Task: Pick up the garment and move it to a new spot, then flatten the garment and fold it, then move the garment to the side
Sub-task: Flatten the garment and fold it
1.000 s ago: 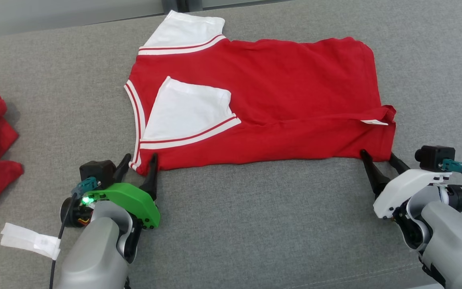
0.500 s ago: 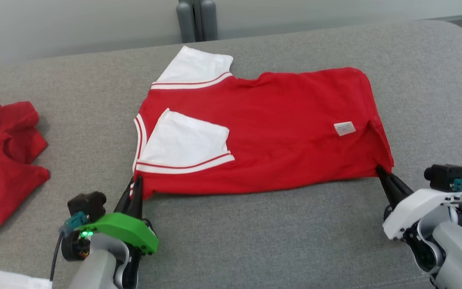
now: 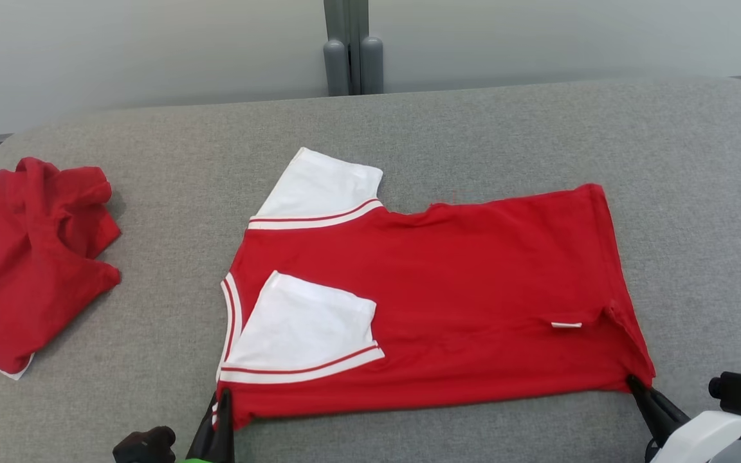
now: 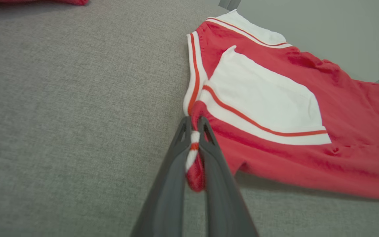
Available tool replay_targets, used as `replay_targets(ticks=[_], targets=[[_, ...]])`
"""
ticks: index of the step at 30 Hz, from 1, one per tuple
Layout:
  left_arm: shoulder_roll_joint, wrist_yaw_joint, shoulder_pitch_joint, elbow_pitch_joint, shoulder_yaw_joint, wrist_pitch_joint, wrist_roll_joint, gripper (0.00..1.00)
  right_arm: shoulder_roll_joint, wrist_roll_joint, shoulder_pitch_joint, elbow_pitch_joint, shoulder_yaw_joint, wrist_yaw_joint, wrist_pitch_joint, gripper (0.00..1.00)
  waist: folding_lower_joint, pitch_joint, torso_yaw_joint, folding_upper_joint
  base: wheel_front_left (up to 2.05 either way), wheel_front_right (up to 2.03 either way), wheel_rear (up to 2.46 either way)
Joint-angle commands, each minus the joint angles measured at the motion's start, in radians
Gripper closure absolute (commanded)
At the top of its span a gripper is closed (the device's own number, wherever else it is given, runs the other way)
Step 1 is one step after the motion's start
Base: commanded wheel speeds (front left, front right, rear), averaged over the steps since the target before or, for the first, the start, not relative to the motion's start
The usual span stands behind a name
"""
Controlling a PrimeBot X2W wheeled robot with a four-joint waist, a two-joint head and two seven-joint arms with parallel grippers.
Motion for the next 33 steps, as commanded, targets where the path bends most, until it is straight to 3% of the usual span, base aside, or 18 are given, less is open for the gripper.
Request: replay_targets(ticks=[1,2,3,15,24,33], targets=[[0.004,0.008,0.009,-0.013,0.000,-0.003,0.017,0.25,-0.003,-0.005,0.017,-0.005,-0.012,-0.002,0.009,1.00,0.0000,-0.003,0.003,-0.0001,0.00,0.00,0.00],[0.002,0.009,0.012,-0.016,0.001,-0.003,0.020,0.00,0.000,-0.013,0.021,-0.009,-0.019,-0.002,0.008,0.53,0.0000,-0.004,0.004,-0.0001,0.00,0.00,0.00],[0.000,0.008,0.013,-0.019,0.007,-0.003,0.021,0.00,0.006,-0.020,0.026,-0.015,-0.028,-0.002,0.007,0.00,0.0000,-0.006,0.004,-0.0001,0.00,0.00,0.00],[-0.012,0.023,-0.013,-0.131,0.084,-0.004,0.130,0.00,0.080,-0.189,0.017,-0.117,-0.175,-0.002,-0.027,0.00,0.0000,-0.054,-0.020,-0.0001,0.00,0.00,0.00],[0.013,0.028,-0.054,-0.204,0.147,-0.003,0.268,0.00,0.206,-0.406,0.027,-0.283,-0.352,-0.002,-0.032,0.00,0.0000,-0.075,-0.029,-0.0001,0.00,0.00,0.00],[0.009,0.004,-0.071,-0.228,0.206,-0.003,0.309,0.00,0.286,-0.577,0.085,-0.401,-0.440,-0.001,-0.032,0.00,0.0000,-0.076,-0.025,-0.0001,0.00,0.00,0.00]])
